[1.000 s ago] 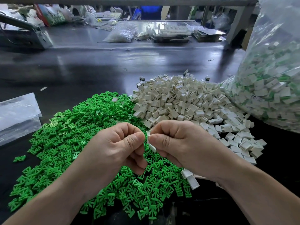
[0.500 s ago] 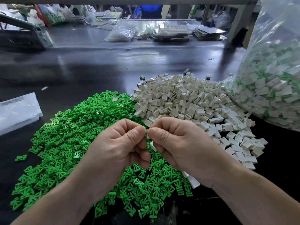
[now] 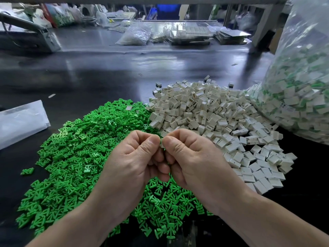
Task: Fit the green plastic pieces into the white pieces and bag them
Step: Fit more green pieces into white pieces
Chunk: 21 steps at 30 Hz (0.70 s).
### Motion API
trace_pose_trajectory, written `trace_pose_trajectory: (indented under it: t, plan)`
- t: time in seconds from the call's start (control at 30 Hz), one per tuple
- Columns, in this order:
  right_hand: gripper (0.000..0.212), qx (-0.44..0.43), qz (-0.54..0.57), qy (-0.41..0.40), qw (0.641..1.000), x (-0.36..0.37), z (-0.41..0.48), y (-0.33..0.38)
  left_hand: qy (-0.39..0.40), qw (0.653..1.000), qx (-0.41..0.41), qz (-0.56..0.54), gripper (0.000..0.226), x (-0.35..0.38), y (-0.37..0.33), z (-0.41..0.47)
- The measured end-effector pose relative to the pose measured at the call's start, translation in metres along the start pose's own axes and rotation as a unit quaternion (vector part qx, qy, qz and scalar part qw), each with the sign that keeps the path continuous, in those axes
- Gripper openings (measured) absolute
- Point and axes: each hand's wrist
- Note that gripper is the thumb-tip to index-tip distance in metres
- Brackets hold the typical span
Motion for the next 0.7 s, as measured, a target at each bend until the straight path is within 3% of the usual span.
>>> trace_pose_trajectory:
  t: [0.3,0.47,0.53,0.63,0.7]
  plan:
    - [0.025,-0.038,-0.031,0.019,0.999,0.0,-0.001,0.003,0.025,0.999,0.042,0.008,0.015,-0.001,0.003,-0.001]
    - [0.031,0.021,-0.085,0.076,0.993,-0.006,-0.001,0.005,-0.003,0.987,0.088,0.132,0.06,-0.018,-0.001,0.009]
    - [0.026,0.024,-0.163,0.098,0.981,0.0,-0.004,-0.001,0.003,0.998,0.045,0.051,0.07,-0.019,-0.002,0.008]
    - [0.028,0.0,-0.231,0.102,0.968,0.012,-0.01,-0.008,0.088,0.995,-0.038,-0.037,0.081,-0.008,-0.001,0.0]
    - [0.032,-0.018,-0.246,0.098,0.964,0.017,-0.011,-0.009,0.074,0.995,-0.032,-0.055,0.076,-0.002,0.0,-0.005]
Point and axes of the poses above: each hand's wrist, its own z-axis towards the middle knuckle, its own x-axis out of the palm, y = z × x, and after that the axes turned 4 degrees about x, right-handed
